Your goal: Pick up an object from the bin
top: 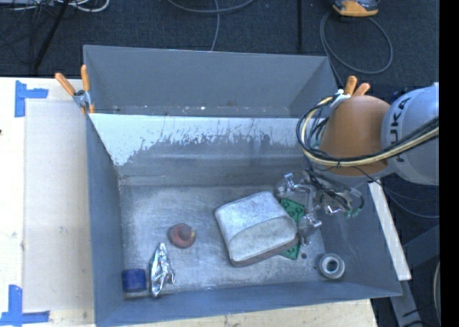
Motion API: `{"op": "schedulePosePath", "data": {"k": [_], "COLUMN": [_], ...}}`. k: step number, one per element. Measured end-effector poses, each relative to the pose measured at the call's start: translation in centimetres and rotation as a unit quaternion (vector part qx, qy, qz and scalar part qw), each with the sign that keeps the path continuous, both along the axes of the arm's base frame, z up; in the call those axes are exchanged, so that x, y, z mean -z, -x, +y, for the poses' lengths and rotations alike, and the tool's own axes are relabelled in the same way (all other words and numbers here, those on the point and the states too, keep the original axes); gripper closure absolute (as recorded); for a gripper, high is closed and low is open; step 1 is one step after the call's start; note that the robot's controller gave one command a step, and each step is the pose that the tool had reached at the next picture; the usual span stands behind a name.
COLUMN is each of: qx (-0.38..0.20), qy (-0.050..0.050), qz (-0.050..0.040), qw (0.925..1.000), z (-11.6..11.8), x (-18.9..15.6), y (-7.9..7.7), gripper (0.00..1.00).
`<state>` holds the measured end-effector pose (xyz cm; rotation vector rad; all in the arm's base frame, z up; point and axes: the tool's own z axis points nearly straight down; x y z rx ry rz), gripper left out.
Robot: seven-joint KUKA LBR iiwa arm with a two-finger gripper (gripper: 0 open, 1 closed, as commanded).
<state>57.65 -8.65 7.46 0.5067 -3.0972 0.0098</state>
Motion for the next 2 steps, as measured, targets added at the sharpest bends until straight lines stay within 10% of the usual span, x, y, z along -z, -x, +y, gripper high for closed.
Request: {"op": "schedulePosePath", "data": {"k": [1,2], "qx": [-0.002,-0.165], "qy": [-0.001,-0.003], "qz": [-0.0022,-0.0046], "qw": [1.0,0.9863], "z": [0.2,1.5], "x": [-0.2,-12.7], "y": [-0.2,-3.9], "gripper": [1.0,1.0]}}
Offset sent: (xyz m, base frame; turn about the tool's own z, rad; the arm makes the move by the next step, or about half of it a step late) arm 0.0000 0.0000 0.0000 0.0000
